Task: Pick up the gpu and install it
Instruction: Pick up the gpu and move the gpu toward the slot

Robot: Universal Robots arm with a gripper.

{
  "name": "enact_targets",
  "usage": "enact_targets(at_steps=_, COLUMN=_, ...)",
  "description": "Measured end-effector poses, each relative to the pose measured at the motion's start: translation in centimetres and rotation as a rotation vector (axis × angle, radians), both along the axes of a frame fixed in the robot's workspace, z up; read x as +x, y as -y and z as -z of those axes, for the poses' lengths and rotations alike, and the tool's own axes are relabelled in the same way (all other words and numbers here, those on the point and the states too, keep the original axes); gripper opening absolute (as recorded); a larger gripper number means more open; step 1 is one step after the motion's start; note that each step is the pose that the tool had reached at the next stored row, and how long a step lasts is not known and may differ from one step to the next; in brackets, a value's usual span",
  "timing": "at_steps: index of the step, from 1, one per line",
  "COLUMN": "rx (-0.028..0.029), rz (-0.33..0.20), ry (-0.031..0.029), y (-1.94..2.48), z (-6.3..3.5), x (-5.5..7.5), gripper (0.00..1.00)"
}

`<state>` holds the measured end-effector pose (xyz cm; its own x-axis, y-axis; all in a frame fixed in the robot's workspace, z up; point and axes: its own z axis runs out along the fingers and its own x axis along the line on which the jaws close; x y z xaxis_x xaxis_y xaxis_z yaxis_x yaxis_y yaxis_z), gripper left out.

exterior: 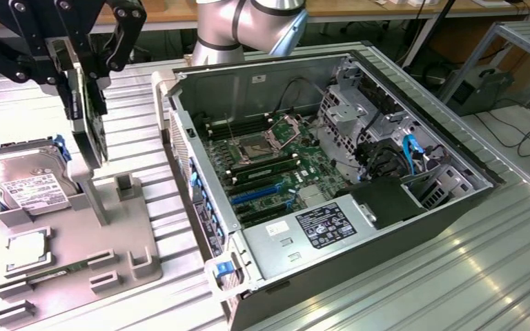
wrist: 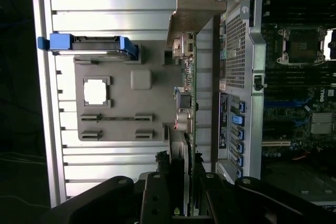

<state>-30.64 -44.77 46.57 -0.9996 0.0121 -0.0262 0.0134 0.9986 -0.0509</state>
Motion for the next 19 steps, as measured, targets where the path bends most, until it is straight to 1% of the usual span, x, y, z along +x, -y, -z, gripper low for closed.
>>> enact_targets(at_steps=19, rx=-0.0001, rz=0.0, ry=0.0, y=0.0, z=-2.76, x=0.0, gripper=0.27)
